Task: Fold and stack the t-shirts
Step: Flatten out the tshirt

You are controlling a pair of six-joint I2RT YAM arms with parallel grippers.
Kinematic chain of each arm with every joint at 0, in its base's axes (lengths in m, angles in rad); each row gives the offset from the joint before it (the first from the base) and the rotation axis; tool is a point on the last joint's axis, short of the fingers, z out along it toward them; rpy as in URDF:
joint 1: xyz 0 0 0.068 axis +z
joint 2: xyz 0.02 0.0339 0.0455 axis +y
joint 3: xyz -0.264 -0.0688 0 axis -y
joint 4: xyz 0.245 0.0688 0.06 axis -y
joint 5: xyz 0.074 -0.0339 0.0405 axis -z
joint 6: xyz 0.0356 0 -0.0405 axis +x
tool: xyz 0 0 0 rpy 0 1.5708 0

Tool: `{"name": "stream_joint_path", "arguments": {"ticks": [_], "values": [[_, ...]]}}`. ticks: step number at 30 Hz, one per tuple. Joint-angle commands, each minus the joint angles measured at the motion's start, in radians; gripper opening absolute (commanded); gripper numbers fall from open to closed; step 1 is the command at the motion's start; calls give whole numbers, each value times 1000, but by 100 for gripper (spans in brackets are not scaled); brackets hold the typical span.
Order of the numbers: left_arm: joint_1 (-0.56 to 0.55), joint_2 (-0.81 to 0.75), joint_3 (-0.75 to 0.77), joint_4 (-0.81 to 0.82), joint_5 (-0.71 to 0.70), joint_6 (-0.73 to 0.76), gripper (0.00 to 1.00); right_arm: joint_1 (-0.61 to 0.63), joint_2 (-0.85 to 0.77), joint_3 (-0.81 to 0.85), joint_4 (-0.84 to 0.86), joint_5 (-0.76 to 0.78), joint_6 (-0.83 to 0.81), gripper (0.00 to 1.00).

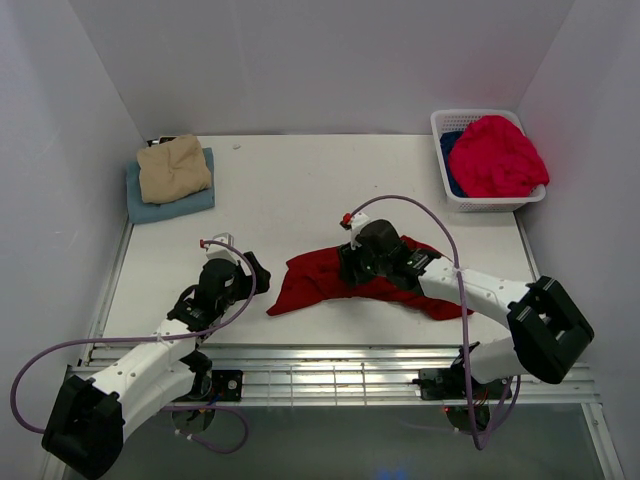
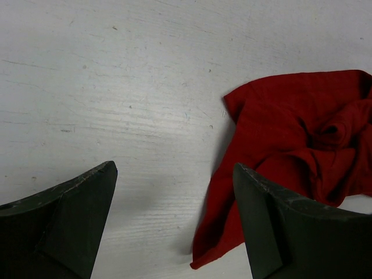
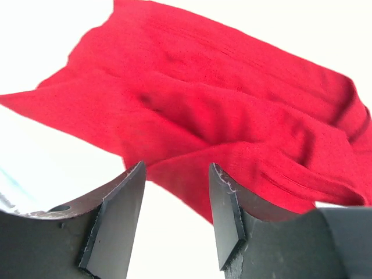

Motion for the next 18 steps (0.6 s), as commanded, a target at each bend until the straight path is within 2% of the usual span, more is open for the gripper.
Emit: {"name": "stream_joint_path", "arguments": {"ticks": [1, 11, 18], "values": [[-3, -5, -4, -4, -8, -13, 91, 19, -45, 30, 37, -93, -49, 54], [-3, -17, -11, -6, -5, -11, 91, 76, 43, -12, 53, -113, -41, 51], [-3, -18, -11, -7, -2, -11, 91, 155, 118, 54, 60, -91, -69, 52]]}}
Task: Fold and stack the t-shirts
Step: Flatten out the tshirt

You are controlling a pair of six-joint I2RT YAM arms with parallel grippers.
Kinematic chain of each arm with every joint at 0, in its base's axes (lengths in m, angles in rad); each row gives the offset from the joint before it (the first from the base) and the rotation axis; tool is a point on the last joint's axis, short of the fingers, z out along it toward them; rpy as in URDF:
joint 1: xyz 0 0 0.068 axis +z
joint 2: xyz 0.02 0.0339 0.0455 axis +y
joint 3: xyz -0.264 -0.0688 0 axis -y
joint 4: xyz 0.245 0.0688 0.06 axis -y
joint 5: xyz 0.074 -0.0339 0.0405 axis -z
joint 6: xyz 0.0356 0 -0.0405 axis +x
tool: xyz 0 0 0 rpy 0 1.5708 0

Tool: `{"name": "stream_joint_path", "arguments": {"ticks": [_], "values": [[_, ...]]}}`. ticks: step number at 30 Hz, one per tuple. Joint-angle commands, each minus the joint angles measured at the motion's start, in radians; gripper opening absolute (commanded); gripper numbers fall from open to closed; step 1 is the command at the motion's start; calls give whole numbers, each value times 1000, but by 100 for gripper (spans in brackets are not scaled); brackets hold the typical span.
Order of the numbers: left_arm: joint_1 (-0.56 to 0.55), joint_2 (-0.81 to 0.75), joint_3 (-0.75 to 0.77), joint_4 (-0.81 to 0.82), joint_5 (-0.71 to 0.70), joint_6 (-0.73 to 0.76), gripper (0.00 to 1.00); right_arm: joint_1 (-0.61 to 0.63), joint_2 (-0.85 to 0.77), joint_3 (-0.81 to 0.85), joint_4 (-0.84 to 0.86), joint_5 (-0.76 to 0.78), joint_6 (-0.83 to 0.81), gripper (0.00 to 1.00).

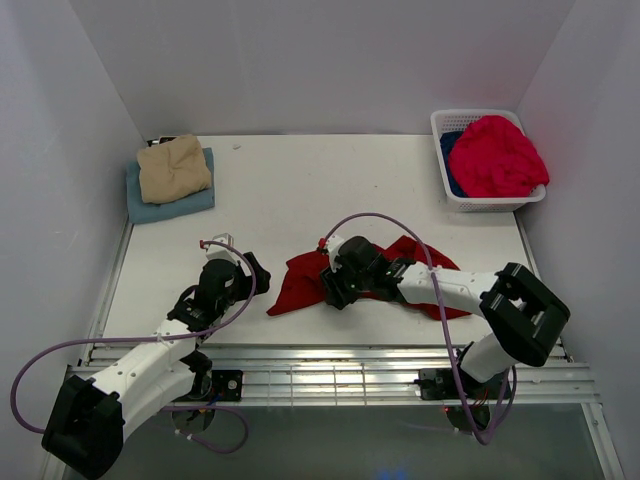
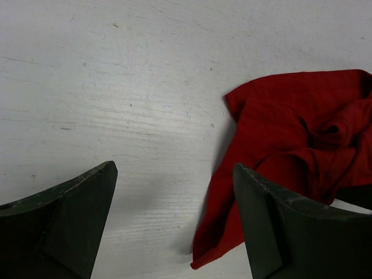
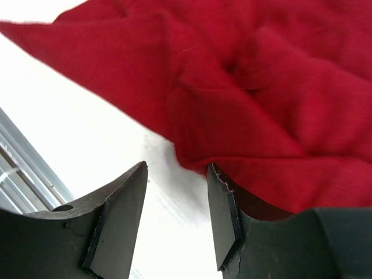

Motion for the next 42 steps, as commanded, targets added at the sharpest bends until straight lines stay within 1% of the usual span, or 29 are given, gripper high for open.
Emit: {"name": "stream_joint_path", "arguments": {"ticks": [1, 9, 19, 26, 37, 39, 42], "values": [[-3, -20, -8, -5, -4, -3, 91, 45, 27, 66, 34, 0, -39, 52], [-3, -23, -13, -7, -5, -3, 91, 88, 88, 138, -15, 45, -68, 53], [-3, -29, -16, -7, -5, 2, 91, 116, 124, 152, -17, 216, -82, 52], [-3, -40, -14, -8, -5, 5, 91, 134, 128, 178, -24, 282, -99, 52], [-3, -52, -11, -16, -4, 8, 91, 163, 229, 191, -20, 360, -106, 49], [-3, -56, -10, -17, -7, 7, 91, 170, 242, 196, -24, 380, -105, 45], [-3, -67, -13, -19, -10, 8, 91, 176, 248, 201, -32, 429, -103, 27]]}}
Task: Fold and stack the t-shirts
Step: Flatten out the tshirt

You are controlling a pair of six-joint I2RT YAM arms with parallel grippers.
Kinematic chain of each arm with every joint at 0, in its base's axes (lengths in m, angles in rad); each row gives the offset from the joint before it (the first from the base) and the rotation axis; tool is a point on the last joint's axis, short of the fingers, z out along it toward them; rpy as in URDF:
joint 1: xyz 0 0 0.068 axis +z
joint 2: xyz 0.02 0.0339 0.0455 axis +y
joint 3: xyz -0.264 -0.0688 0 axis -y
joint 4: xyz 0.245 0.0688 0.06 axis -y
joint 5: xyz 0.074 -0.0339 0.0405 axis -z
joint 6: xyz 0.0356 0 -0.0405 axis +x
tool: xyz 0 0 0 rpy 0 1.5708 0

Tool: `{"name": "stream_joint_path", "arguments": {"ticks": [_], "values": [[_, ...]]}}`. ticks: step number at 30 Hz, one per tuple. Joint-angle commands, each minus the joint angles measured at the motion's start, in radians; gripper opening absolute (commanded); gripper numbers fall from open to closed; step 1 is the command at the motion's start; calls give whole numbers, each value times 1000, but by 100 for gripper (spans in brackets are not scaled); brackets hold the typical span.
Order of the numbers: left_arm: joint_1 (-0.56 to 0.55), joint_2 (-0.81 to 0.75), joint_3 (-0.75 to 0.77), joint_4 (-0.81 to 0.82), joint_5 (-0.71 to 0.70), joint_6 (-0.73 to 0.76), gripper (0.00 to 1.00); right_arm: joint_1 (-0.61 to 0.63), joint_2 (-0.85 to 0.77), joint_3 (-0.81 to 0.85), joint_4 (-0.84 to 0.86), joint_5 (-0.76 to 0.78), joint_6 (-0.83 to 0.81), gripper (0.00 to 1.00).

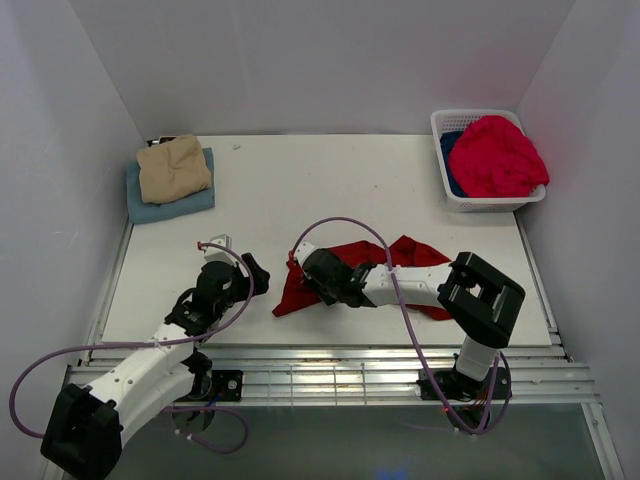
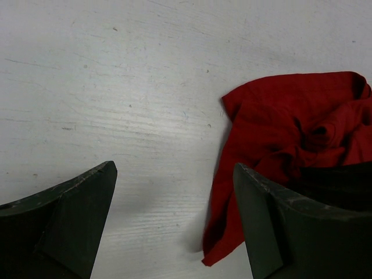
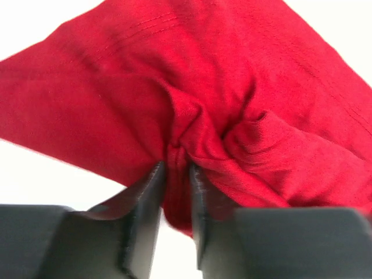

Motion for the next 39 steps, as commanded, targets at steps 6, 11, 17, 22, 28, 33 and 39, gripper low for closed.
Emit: {"name": "stream_joint_path", "arguments": {"ticks": [6, 11, 17, 22, 28, 33, 39], "values": [[-3, -19, 3, -11, -4, 4, 91, 22, -21, 83, -91, 181, -3, 8], [-3, -20, 5, -11, 4, -3, 91, 25, -92, 176, -201, 227, -15, 9], [-3, -42, -1, -14, 15, -9, 91, 25, -123, 187, -209, 221, -27, 19], [-3, -72, 3, -35, 10, -9, 91, 25, -87, 163, -198, 199, -7, 20], [-3, -86, 0, -43, 10, -13, 91, 25, -55, 132, -167, 178, 16, 15], [-3, -85, 6, -43, 13, -13, 91, 26, -60, 146, -180, 231, 22, 8], [-3, -80, -1, -12, 36, -9, 91, 5, -162, 302, -267, 417, -12, 8]]}}
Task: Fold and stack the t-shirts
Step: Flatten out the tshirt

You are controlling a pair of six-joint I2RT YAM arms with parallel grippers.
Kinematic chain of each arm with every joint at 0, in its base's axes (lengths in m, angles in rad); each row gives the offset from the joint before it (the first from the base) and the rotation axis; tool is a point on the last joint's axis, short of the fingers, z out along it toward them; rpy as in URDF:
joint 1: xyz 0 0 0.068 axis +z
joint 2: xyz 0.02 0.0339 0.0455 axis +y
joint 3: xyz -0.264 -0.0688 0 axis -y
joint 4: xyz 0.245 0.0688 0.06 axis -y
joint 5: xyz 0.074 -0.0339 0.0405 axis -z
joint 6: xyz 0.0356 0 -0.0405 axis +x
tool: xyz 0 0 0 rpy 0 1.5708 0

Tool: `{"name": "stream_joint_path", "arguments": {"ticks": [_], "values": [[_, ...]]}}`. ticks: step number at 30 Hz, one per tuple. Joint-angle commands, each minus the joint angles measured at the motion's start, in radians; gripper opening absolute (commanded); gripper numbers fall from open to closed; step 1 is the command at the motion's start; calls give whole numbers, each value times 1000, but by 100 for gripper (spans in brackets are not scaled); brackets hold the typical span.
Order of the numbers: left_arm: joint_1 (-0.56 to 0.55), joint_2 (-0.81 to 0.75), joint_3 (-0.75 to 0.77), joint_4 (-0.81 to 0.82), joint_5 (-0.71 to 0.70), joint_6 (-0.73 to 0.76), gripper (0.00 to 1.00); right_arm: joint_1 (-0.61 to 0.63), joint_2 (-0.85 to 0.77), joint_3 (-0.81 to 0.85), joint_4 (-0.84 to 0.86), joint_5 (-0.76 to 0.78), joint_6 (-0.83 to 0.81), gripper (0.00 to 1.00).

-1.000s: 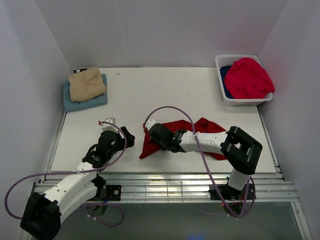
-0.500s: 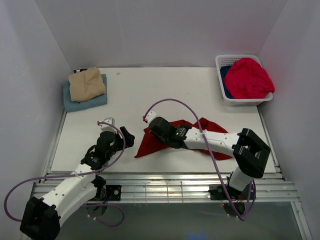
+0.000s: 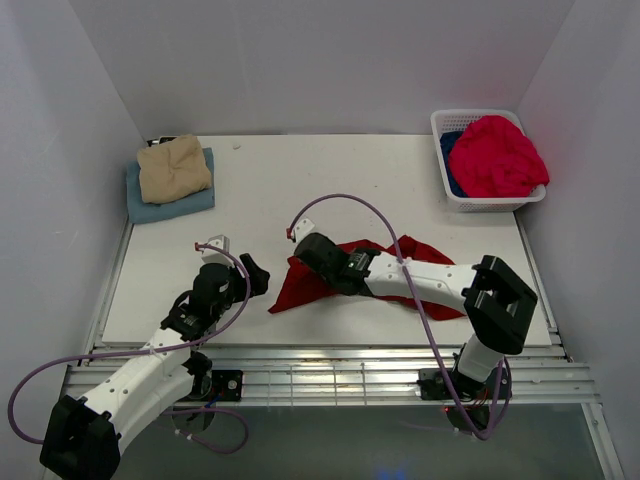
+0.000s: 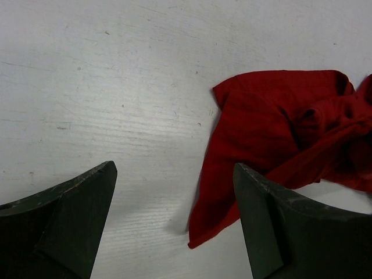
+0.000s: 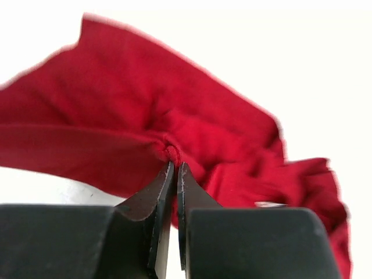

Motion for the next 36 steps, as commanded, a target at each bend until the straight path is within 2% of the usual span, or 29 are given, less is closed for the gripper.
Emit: {"name": "stream_joint_path", "arguments": {"ticks": [1, 6, 13, 18, 23, 26, 29, 34, 36], "values": [[-3, -11, -3, 24, 22, -4, 91, -30, -127, 158, -38, 153, -28, 8], [-3, -24, 0, 27, 30, -7, 91, -56, -225, 352, -135, 308, -62, 8], [-3, -35, 8, 27, 38, -9, 91, -84, -423, 416, -164, 498, -137, 8], [-3, -49, 6, 36, 45, -24, 91, -89, -471, 428, -164, 468, -120, 8], [-3, -47, -18, 88, 85, -38, 91, -89, -411, 451, -129, 294, -72, 8], [-3, 9, -54, 292, 157, -35, 91, -89, -339, 486, -129, 285, -72, 8], [-3, 149, -48, 422, 209, -13, 90, -89, -314, 480, -115, 296, -72, 8], [-6, 440, 12, 544, 237, 19, 83, -89, -363, 410, -94, 326, -72, 8], [-6, 497, 32, 587, 240, 20, 80, -89, -397, 384, -94, 334, -72, 8]]}}
